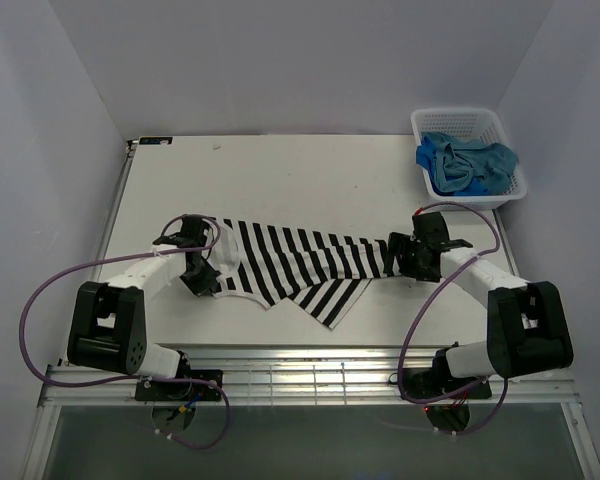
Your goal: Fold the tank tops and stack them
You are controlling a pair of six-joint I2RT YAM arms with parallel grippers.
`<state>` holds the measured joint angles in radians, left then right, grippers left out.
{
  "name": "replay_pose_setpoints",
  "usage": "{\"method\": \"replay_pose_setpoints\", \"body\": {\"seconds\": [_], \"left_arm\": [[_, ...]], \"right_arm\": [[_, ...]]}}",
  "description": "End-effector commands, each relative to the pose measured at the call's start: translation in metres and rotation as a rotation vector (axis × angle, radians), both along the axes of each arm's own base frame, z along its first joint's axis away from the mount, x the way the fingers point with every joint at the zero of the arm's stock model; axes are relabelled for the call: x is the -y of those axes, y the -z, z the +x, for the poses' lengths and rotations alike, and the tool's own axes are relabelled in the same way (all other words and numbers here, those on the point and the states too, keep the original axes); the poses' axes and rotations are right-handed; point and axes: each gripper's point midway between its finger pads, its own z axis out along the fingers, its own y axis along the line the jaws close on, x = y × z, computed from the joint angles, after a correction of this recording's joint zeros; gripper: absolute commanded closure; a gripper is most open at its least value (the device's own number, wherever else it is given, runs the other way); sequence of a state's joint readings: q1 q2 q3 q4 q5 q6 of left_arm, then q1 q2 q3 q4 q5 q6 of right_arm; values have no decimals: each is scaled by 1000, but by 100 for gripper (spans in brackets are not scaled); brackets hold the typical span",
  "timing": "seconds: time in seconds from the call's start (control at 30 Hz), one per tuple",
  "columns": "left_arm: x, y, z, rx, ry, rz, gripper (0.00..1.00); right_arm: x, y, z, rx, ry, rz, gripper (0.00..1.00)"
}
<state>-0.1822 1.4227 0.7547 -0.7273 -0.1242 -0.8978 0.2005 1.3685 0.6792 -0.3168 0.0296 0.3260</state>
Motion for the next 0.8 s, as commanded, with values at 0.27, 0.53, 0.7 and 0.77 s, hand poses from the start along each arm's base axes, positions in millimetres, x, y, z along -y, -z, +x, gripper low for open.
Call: {"method": "replay_pose_setpoints", "body": {"seconds": [0.27, 0.53, 0.7, 0.77], "left_arm": [[2, -7, 4, 41, 16, -18, 100], [-1, -7, 3, 36, 6, -3, 100], [-2, -8, 2, 34, 4, 1, 100], [-1, -9, 3, 35, 3, -2, 100]], "right_arm": [[1, 5, 20, 28, 118, -81, 23], [1, 16, 5, -36, 136, -171, 46], [1, 22, -5, -63, 136, -200, 71], [-2, 22, -5, -56, 129, -183, 80]]}}
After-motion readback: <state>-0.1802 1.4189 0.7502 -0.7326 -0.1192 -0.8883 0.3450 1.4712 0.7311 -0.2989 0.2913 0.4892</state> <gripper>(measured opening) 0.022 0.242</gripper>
